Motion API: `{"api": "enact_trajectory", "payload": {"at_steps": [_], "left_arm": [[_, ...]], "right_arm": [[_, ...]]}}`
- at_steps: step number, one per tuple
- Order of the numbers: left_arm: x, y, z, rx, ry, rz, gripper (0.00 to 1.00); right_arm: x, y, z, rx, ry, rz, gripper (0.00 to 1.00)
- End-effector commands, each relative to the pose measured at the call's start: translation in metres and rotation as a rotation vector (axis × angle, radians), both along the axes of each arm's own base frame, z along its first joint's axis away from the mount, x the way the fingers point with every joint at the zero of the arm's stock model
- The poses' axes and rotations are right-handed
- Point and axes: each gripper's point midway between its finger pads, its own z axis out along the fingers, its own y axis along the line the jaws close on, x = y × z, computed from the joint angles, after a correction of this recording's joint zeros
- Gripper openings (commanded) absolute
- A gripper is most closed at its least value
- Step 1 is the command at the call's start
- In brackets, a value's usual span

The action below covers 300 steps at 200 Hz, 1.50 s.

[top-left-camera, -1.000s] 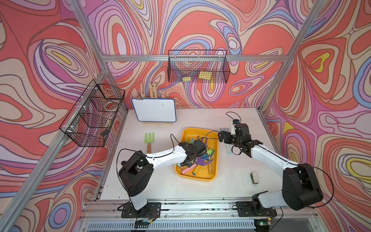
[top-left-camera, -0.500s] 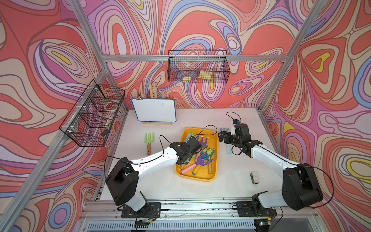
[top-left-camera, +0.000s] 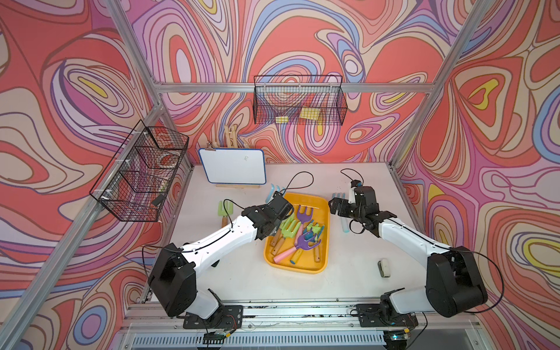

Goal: Take the hand rake out of the storage box
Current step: Place the rake at the center of the board.

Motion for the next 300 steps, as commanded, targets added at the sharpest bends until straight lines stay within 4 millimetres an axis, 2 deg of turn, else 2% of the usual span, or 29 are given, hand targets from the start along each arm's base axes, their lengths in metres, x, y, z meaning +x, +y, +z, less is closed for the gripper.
{"api": "enact_trajectory", "payload": {"at_steps": [1,51,99,139,160,201,253,300], "left_arm": [[0.009,0.016,0.011,-0.015,-0.044,0.03,0.13],[0.029,0.049,-0.003,0.032,-0.045,0.126,0.11],[0.034,0.067,-0.014,0.038,-0.023,0.187,0.12],[0.036,0.086,-0.049,0.026,0.067,0.243,0.12],[0.036,0.095,-0.057,0.047,0.094,0.27,0.12],[0.039,0.106,-0.073,0.032,0.127,0.294,0.13],[0.041,0.123,-0.106,0.035,0.216,0.335,0.14],[0.049,0.129,-0.112,-0.02,0.229,0.356,0.15]], "right_arm": [[-0.001,0.0,0.0,0.008,-0.006,0.005,0.98],[-0.001,0.001,-0.001,0.01,-0.003,0.01,0.98],[0.0,0.003,-0.002,0.017,0.004,0.019,0.98],[0.001,0.004,-0.003,0.016,0.006,0.021,0.98],[0.001,0.003,-0.004,0.013,0.01,0.022,0.98],[0.001,0.004,-0.004,0.014,0.01,0.025,0.98],[0.002,0.006,-0.007,0.021,0.019,0.032,0.98],[0.001,0.006,-0.007,0.024,0.019,0.032,0.98]]}}
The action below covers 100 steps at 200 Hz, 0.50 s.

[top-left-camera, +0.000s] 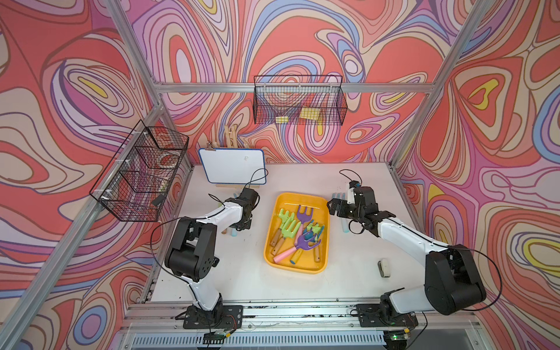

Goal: Take the hand rake out of the storage box
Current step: Place the rake at the center of the board.

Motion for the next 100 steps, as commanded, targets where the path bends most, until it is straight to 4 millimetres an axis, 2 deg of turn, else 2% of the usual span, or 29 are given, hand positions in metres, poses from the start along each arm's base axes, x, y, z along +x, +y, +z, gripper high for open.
{"api": "enact_trajectory", "payload": {"at_steps": [1,100], "left_arm": [[0.008,0.0,-0.001,-0.038,-0.016,0.001,0.15],[0.02,0.007,-0.013,-0.067,0.028,0.026,0.17]], "right_arm": [[0.003,-0.001,-0.002,0.001,0.001,0.001,0.98],[0.002,-0.002,-0.002,-0.007,0.001,-0.003,0.98]]}}
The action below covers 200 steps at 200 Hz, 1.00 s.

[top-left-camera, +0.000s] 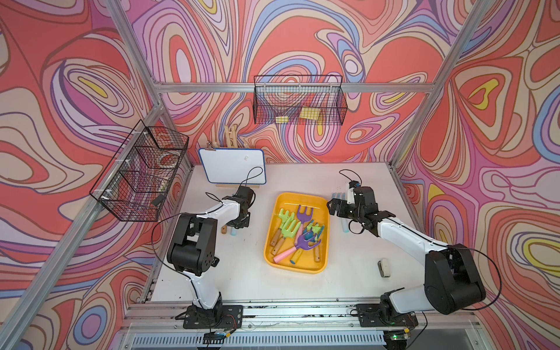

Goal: Take the hand rake out of the storage box
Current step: Place the rake at the center of the board.

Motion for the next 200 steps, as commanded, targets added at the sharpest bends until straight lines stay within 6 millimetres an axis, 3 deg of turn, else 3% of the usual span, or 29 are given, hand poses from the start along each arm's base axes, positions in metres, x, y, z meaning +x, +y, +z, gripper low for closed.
{"api": "enact_trajectory", "payload": {"at_steps": [1,60,136,200], "left_arm": [[0.008,0.002,0.001,-0.007,0.001,0.002,0.16],[0.012,0.01,-0.005,-0.022,0.02,0.023,0.17],[-0.001,0.023,-0.023,-0.009,0.084,0.054,0.18],[-0.002,0.03,-0.01,0.006,0.05,0.068,0.21]], "right_arm": [[0.002,-0.003,-0.001,-0.007,-0.002,-0.005,0.98],[0.003,-0.001,-0.001,-0.003,0.0,0.001,0.98],[0.001,-0.001,0.003,0.001,-0.008,0.004,0.98],[0.001,-0.001,0.003,0.003,-0.009,0.003,0.98]]}}
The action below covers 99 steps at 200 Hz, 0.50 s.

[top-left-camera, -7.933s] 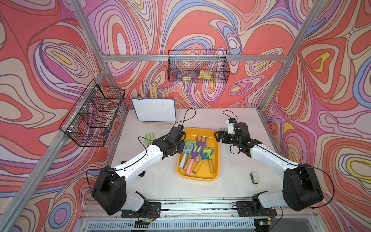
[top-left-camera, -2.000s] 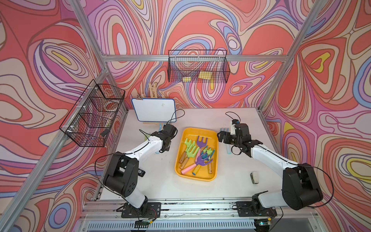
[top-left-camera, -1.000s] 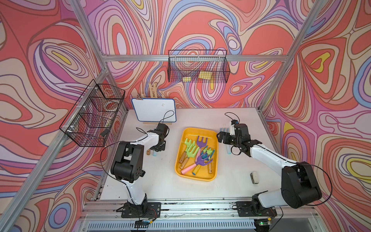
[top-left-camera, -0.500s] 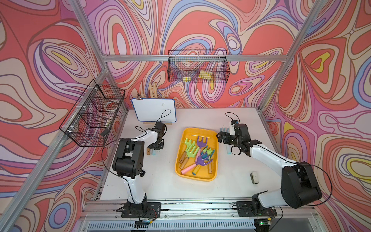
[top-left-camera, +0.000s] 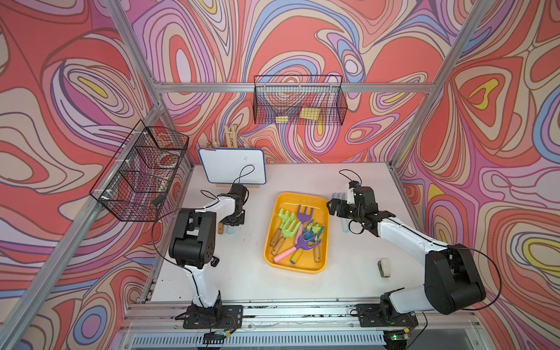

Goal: Take the hand rake out of the storage box
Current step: Place the rake at the center of the board.

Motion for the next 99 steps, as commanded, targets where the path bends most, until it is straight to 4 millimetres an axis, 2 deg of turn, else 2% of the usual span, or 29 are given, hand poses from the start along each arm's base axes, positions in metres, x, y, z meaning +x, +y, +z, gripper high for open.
{"api": "enact_trajectory", "payload": {"at_steps": [1,39,71,99], "left_arm": [[-0.0108,0.0063,-0.0004,0.019,0.025,0.005,0.21],[-0.0108,0.0029,-0.0067,0.004,0.048,-0.005,0.24],[-0.0106,0.0041,-0.0044,0.007,0.038,-0.003,0.26],[-0.0116,0.0036,-0.0025,0.006,0.034,-0.004,0.35]], "right_arm": [[0.0017,-0.0016,0.0032,0.002,-0.01,0.0,0.98],[0.0015,-0.0016,0.0028,0.001,-0.009,0.0,0.98],[0.0012,-0.0014,0.0028,0.0,-0.009,0.001,0.98],[0.0012,-0.0012,0.0017,-0.001,-0.007,0.001,0.98]]}}
